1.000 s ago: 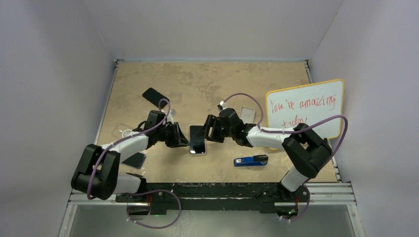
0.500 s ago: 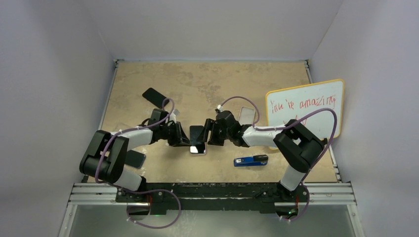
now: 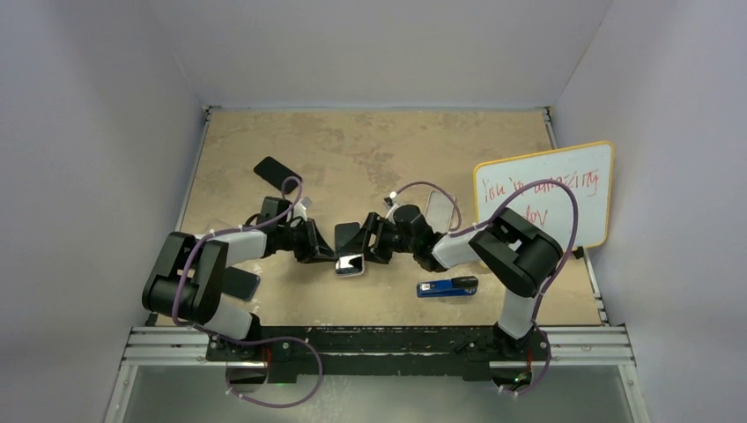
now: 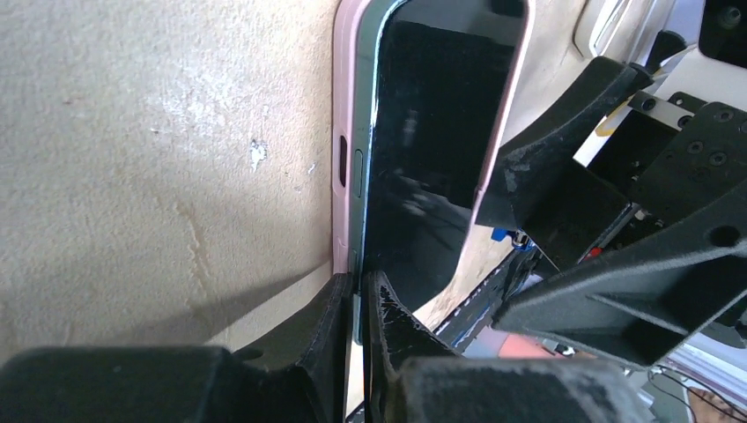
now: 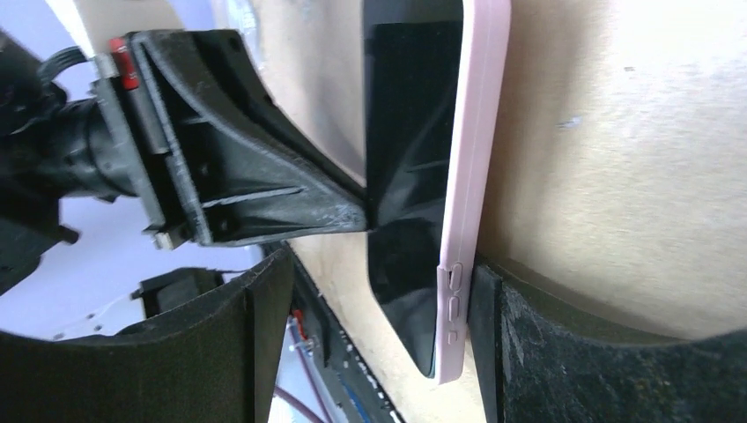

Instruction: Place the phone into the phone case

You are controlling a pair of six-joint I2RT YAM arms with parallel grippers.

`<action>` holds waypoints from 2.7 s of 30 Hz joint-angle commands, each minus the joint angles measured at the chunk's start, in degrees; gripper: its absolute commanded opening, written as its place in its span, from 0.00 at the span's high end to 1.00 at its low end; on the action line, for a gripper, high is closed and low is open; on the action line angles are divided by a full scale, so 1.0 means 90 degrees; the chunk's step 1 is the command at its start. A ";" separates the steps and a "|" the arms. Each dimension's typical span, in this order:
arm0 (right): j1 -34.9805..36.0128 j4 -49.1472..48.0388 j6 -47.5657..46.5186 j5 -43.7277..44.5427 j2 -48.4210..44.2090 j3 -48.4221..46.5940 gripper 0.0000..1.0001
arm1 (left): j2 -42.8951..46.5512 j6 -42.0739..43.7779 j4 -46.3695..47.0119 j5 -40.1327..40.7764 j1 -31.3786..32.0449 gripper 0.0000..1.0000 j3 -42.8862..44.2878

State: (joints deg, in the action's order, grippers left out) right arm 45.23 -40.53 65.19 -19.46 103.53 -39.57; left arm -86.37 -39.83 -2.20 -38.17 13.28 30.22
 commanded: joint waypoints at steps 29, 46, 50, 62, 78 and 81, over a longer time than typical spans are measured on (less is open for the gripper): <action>0.0038 0.0123 -0.0589 -0.0301 -0.0125 -0.0452 1.00 | 0.0380 -0.0408 0.0952 -0.1032 -0.0155 0.85 -0.0404; -0.1011 0.0138 -0.0735 -0.1692 -0.2715 -0.0002 1.00 | 0.2509 0.0114 -0.0219 -0.1843 -0.0500 0.10 0.1261; -0.1050 -0.0337 -0.0583 -0.2062 -0.3334 0.0121 1.00 | 0.2798 -0.0667 0.0733 -0.2181 -0.0528 0.11 0.1232; -0.1034 -0.1346 0.0136 -0.2677 -0.3897 0.0128 1.00 | 0.2981 -0.3894 0.5535 -0.2749 -0.0528 0.09 0.0190; -0.0694 -0.1398 0.0216 -0.2944 -0.3524 -0.0096 1.00 | 0.2897 -0.5325 0.7443 -0.2335 -0.0518 0.27 -0.0237; -0.0623 -0.1416 0.0210 -0.2886 -0.3514 -0.0055 1.00 | 0.2912 -0.5477 0.7410 -0.2126 -0.0518 0.41 -0.0340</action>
State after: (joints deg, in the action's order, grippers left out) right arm 38.85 -49.01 67.46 -44.64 72.47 -37.39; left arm -60.53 -86.39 60.18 -60.40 8.99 28.25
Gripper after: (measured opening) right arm 0.164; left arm 0.682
